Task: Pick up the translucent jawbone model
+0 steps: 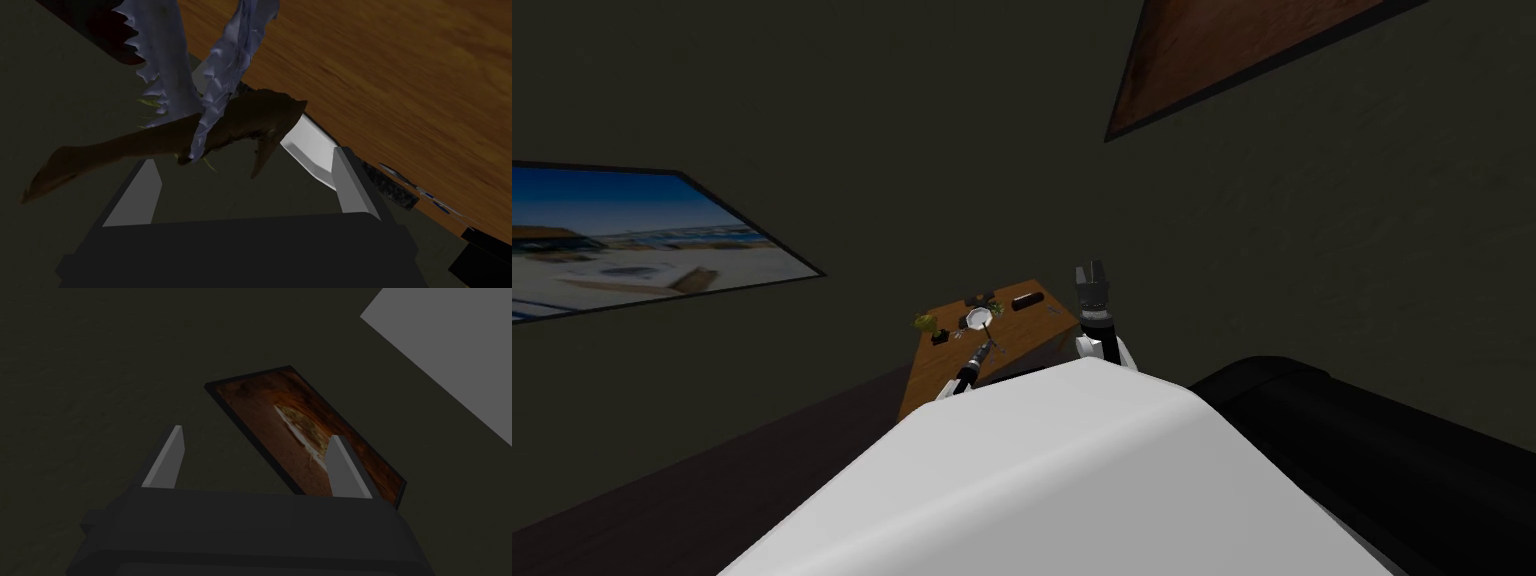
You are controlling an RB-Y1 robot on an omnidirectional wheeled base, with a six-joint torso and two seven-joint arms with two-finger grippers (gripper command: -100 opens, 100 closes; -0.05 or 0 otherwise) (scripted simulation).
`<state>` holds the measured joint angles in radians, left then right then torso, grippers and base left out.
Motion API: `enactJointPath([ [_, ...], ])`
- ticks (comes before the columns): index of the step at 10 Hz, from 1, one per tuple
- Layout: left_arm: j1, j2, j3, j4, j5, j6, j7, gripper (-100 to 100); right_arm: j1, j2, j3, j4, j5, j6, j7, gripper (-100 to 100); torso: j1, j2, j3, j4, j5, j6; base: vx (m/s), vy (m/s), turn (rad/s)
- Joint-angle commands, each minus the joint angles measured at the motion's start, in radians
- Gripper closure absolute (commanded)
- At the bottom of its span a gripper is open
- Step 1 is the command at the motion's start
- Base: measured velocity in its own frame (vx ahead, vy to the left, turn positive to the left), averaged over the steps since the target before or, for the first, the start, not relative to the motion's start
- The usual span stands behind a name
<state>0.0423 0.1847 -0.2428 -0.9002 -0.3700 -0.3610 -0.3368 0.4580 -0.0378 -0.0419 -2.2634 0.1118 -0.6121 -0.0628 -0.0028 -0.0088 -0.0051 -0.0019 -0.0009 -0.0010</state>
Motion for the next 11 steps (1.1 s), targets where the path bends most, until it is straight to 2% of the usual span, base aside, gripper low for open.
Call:
enactJointPath([
  [1,0.000,0.000,0.000,0.000,0.000,0.000,0.000,-100,0.000,0.000,0.000,0.000,0.000,0.000,0.000,0,0.000,0.000,0.000,0.000,0.000,0.000,0.072,-0.005,0.007],
  [2,0.001,-0.001,0.001,0.002,0.000,-0.005,-0.003,100,0.000,0.000,0.000,0.000,0.000,0.000,0.000,0,0.001,0.003,0.002,0.000,0.000,0.000,0.012,-0.004,-0.006],
  [6,-0.006,-0.010,-0.006,-0.009,-0.001,-0.018,-0.002,100,0.000,0.000,0.000,0.000,0.000,0.000,0.000,0,0.012,-0.005,-0.006,-0.006,0.002,-0.004,-0.004,-0.009,-0.013],
  [7,-0.007,-0.011,-0.008,-0.010,-0.001,-0.019,-0.002,0,0.000,0.000,0.000,0.000,0.000,0.000,0.000,0,0.013,-0.006,-0.007,-0.006,0.001,-0.005,0.000,0.000,0.000],
  [8,0.000,0.006,-0.006,-0.016,0.000,0.012,0.007,100,0.000,0.000,0.000,0.000,0.000,0.000,0.000,0,0.013,-0.006,-0.007,-0.007,0.001,-0.006,-0.026,0.011,0.005],
  [9,-0.007,0.011,-0.011,-0.027,0.002,0.030,0.017,100,0.000,0.000,0.000,0.000,0.000,0.000,0.000,0,0.016,-0.005,-0.007,-0.008,0.001,-0.008,-0.090,0.021,-0.004],
  [10,-0.009,0.006,-0.013,-0.030,0.001,0.015,0.014,100,-0.001,0.000,0.000,0.000,0.000,0.000,0.000,0,0.019,-0.002,-0.006,-0.009,0.001,-0.009,-0.048,0.010,-0.003],
  [11,-0.011,0.008,-0.013,-0.029,0.002,0.018,0.016,0,0.000,0.000,0.000,0.000,0.000,0.000,0.000,0,0.019,-0.004,-0.007,-0.010,0.001,-0.009,-0.008,0.002,0.002],
])
